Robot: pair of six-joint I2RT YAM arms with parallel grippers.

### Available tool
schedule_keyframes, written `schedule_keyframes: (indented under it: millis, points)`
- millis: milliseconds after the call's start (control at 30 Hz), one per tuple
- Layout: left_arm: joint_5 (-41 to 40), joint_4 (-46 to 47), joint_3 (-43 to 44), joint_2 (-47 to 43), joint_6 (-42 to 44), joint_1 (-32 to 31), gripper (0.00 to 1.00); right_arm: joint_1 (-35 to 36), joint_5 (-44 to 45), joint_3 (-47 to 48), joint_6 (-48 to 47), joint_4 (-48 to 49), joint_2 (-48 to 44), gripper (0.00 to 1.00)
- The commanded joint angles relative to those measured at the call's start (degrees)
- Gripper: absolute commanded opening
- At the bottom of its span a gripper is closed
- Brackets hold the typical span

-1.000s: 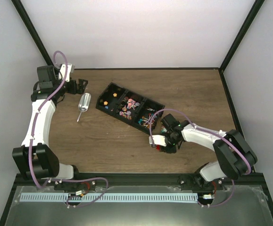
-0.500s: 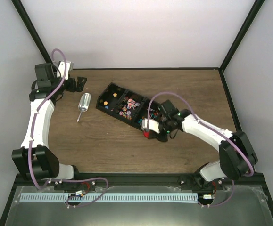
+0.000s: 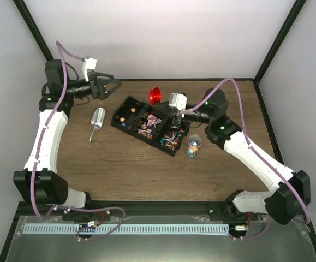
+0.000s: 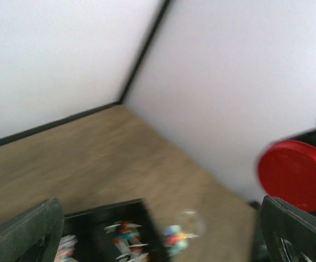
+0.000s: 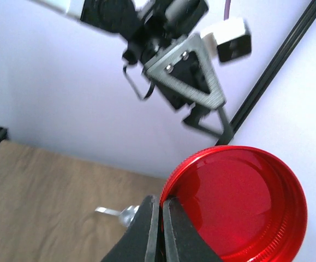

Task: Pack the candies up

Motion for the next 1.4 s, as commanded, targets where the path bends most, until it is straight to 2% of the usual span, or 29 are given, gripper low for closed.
schedule_keyframes:
  millis: [0, 167, 367, 567, 700, 933, 1200, 1367]
  points:
    - [15.7, 18.0, -0.4, 0.5, -21.2, -6.1, 1.00, -0.2, 0.0, 1.6, -1.3, 19.5, 1.1, 0.01]
    - [22.1, 28.5, -3.1, 0.5, -31.8, -13.9, 1.00, 0.0, -2.3, 1.1, -7.7, 24.5, 1.4, 0.01]
    - [24.4, 33.8, -3.3, 1.2, -35.7, -18.3, 1.00, 1.9, -3.9, 1.6, -10.5, 24.4, 1.5, 0.01]
    - [23.8, 48.5, -3.1, 2.7, -47.2, -20.2, 1.00, 3.1, -3.9, 0.6, -11.3, 24.2, 1.3, 0.01]
    - [23.6, 50.4, -3.8, 3.1, -48.1, -21.7, 1.00, 3.4, -3.7, 0.1, -11.3, 24.6, 1.2, 0.01]
    - [23.7, 59.1, -4.2, 3.4, -53.6, -22.4, 1.00, 3.9, -2.5, -1.6, -11.5, 27.0, 1.0, 0.01]
    - [24.3, 69.6, -6.1, 3.3, -59.0, -23.0, 1.00, 4.6, 0.1, -4.0, -11.8, 34.6, 1.4, 0.01]
    - [23.0, 71.3, -6.5, 3.2, -59.5, -23.2, 0.95, 5.1, 0.5, -4.5, -11.6, 36.1, 1.5, 0.01]
